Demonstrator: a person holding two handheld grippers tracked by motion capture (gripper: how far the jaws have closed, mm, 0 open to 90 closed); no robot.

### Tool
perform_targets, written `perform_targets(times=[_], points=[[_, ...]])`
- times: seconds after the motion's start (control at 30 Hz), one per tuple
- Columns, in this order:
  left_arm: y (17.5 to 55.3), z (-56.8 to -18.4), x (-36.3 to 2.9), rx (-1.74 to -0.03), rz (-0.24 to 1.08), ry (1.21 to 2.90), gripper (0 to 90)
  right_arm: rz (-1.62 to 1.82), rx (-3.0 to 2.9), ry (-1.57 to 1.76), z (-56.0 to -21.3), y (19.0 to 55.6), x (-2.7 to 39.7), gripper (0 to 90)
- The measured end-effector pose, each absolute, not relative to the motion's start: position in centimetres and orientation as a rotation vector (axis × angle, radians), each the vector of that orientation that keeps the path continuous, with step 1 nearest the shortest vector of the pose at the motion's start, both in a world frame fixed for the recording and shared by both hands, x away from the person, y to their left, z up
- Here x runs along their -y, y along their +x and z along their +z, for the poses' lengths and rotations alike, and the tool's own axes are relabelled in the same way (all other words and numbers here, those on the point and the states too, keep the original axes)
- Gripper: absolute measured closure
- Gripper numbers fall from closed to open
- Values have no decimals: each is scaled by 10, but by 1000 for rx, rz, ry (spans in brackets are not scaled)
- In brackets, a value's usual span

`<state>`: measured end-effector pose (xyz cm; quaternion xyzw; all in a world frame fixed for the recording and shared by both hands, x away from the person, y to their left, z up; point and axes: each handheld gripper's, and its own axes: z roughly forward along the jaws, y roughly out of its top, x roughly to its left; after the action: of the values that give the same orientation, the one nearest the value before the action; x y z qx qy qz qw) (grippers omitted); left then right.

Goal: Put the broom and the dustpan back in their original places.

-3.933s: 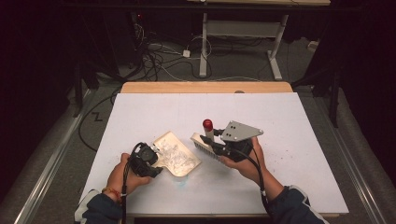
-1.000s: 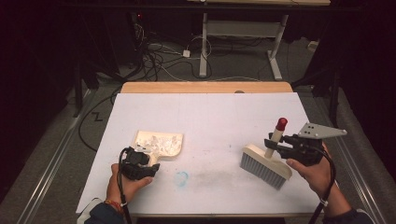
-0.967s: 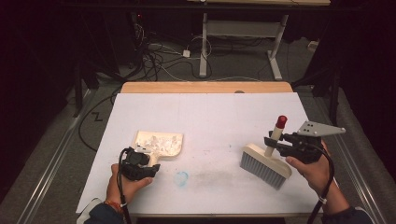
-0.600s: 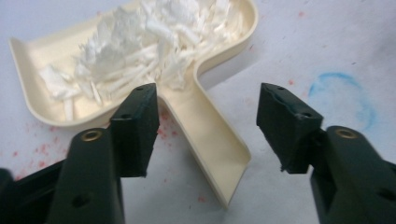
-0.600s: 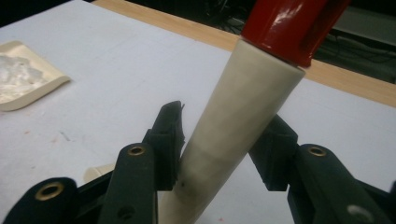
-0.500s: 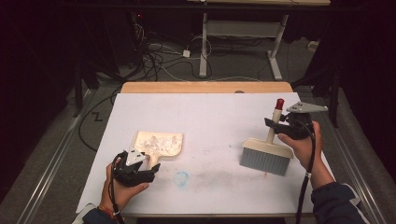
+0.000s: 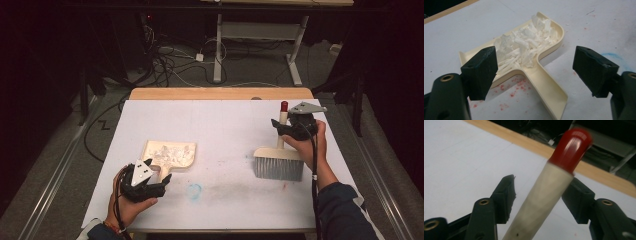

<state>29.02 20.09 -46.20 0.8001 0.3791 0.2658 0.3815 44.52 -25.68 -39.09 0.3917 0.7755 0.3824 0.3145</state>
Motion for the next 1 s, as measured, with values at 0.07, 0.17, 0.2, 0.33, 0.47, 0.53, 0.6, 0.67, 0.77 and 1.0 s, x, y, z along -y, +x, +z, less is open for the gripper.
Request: perform_targets(times=[0.07,0.17,0.2,0.33,0.47,0.53,0.6,0.67,0.77,1.0], points=[[290,-462,-199,-959,680,2048,198,1019,-2010,1043,-386,445,257,425],[289,-463,-197,-943,685,2057,198,1056,-1948,1016,-376,441,259,430],[289,-463,-197,-938,686,2058,198,1062,-1940,1016,-374,439,259,428],[288,-463,-196,-929,684,2060,198,1067,-1940,999,-371,433,259,416],[288,-464,-195,-919,684,2075,198,1101,-1931,993,-371,427,262,404],[287,-465,-194,-911,686,2078,198,1134,-1928,989,-371,422,262,407],[286,-466,-193,-905,684,2087,199,1167,-1928,959,-373,416,263,406],[285,-467,-191,-901,679,2088,201,1181,-1915,934,-373,409,262,403],[284,-468,-189,-879,674,2098,201,1193,-1897,924,-373,402,263,384],[283,-471,-185,-858,668,2118,201,1232,-1868,919,-377,390,264,345]])
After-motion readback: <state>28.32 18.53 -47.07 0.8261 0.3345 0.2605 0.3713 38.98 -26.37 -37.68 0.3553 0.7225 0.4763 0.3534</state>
